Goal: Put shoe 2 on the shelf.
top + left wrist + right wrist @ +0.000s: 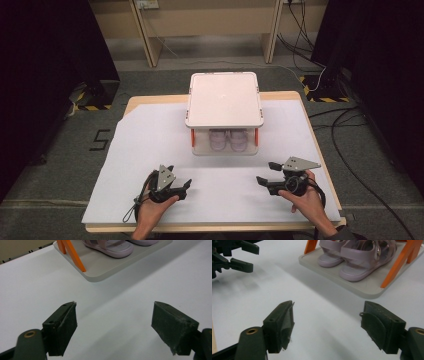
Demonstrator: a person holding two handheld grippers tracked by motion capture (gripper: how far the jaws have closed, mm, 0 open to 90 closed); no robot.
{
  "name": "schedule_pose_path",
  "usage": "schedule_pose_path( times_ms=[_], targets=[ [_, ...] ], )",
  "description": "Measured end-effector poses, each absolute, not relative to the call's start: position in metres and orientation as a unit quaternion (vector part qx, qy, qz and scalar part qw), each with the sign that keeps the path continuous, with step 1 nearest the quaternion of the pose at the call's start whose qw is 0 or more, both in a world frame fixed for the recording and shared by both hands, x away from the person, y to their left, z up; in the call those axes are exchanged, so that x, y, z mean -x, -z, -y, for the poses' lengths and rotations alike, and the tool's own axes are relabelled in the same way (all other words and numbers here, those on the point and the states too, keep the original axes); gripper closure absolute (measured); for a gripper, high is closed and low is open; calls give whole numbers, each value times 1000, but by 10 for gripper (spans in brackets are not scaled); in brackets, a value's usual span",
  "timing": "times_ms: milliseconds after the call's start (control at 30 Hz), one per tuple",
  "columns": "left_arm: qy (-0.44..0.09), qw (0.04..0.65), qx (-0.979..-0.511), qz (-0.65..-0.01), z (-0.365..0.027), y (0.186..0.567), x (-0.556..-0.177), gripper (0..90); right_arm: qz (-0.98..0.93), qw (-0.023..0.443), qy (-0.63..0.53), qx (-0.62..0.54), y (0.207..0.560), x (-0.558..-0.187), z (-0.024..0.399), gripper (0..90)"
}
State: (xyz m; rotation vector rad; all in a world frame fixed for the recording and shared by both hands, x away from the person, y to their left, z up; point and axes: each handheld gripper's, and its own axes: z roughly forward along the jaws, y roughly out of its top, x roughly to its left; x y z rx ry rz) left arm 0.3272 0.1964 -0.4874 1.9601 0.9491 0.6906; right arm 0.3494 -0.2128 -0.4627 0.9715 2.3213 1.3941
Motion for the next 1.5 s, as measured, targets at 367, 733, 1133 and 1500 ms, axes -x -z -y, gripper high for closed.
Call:
schedule_pose_path(
  times_ms=[367,733,1133,1500],
  targets=[
    [-274,417,-779,-379,-196,488,-327,198,-804,130,-473,-337,470,-336,223,187],
    [-274,416,-781,-378,-196,488,-327,197,-814,144,-456,-329,473,-324,227,185],
    [-274,414,-782,-378,-196,488,-327,197,-822,142,-441,-332,478,-315,231,171],
    [-273,413,-783,-377,-196,489,-328,197,-837,142,-417,-325,483,-313,230,170]
  ],
)
